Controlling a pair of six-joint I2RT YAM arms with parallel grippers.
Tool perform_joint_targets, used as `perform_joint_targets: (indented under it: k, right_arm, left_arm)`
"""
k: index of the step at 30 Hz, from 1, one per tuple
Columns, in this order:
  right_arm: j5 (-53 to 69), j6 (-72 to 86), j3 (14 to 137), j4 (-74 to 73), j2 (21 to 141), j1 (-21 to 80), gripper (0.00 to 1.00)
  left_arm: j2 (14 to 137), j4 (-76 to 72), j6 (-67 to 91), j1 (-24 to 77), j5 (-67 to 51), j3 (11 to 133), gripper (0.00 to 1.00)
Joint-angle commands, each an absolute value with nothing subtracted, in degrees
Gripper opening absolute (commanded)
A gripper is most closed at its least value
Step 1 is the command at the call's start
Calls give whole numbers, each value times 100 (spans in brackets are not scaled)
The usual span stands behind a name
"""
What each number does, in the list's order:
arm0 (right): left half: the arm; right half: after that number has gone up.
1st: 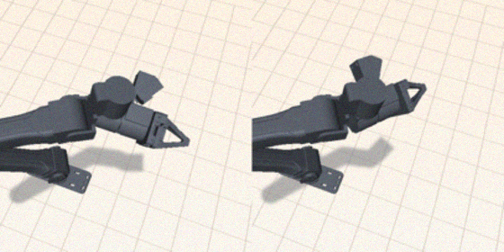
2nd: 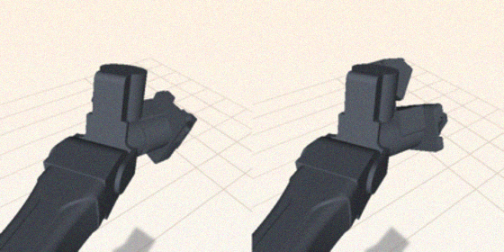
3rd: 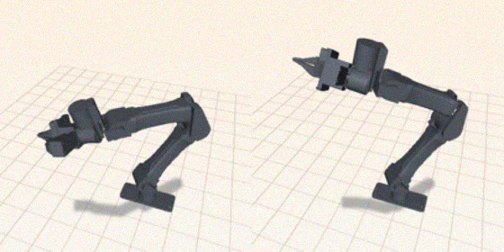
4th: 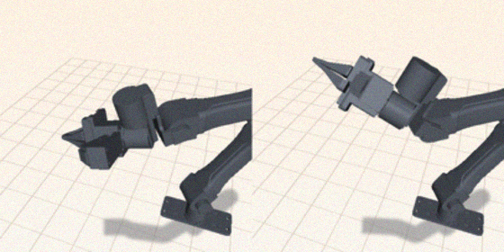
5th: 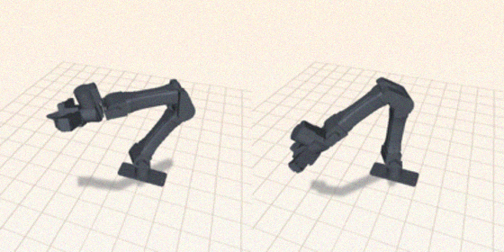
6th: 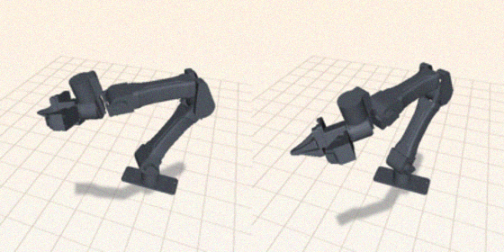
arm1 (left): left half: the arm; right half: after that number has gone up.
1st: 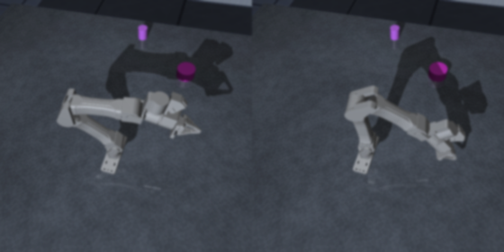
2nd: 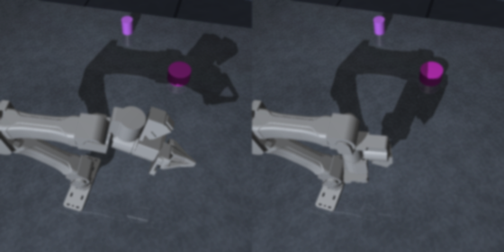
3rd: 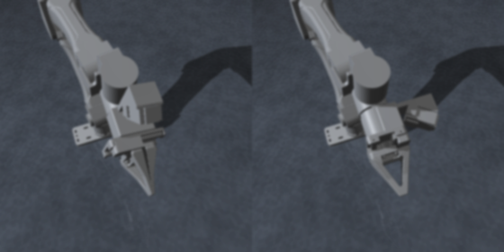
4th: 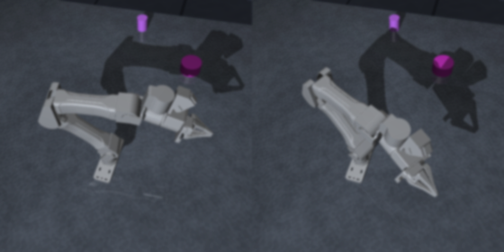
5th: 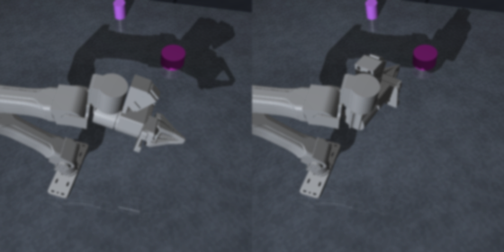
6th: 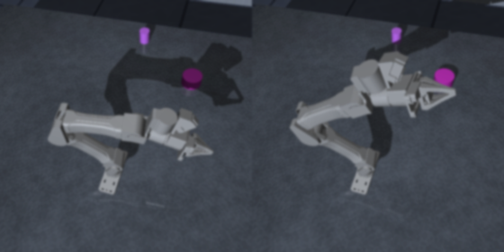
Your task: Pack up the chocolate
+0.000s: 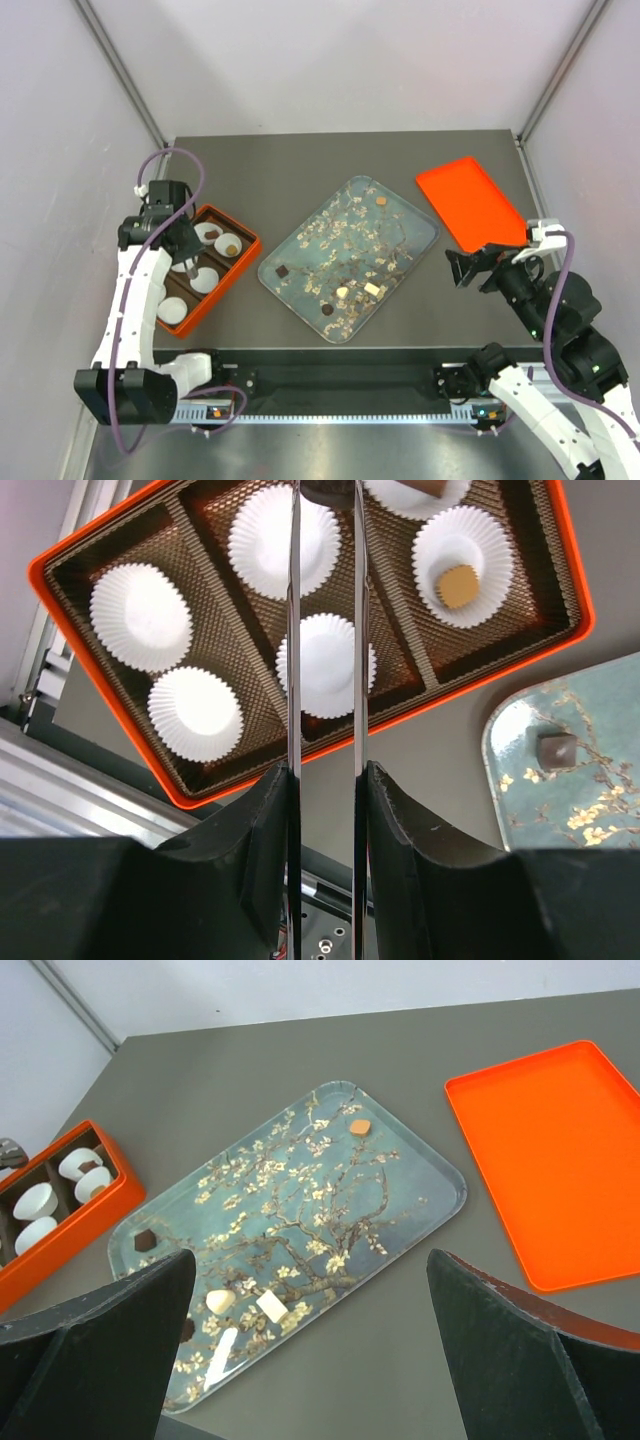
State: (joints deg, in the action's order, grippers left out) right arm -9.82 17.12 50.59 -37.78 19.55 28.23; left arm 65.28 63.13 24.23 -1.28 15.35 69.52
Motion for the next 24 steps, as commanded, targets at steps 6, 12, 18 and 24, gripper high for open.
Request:
perform_joint_targets:
  k: [6,12,18,24]
  right_arm:
    - [-1116,1591,5089,-3542,1881,3006,100]
    - [-1134,1573,5098,-3559,1898,3032,99]
    - [-1204,1547,5177,-3630,1934,3059,100]
    - [-1230,1538,5212,-3639,2004,3085,100]
  left_arm:
    - [6170,6451,2399,-264,1845,6627,38]
    - [6134,6293,2391,-299,1740,6302,38]
    - [6310,6205,2338,-334,1775,6284,38]
    - [6486,6108,2338,-360,1775,6302,40]
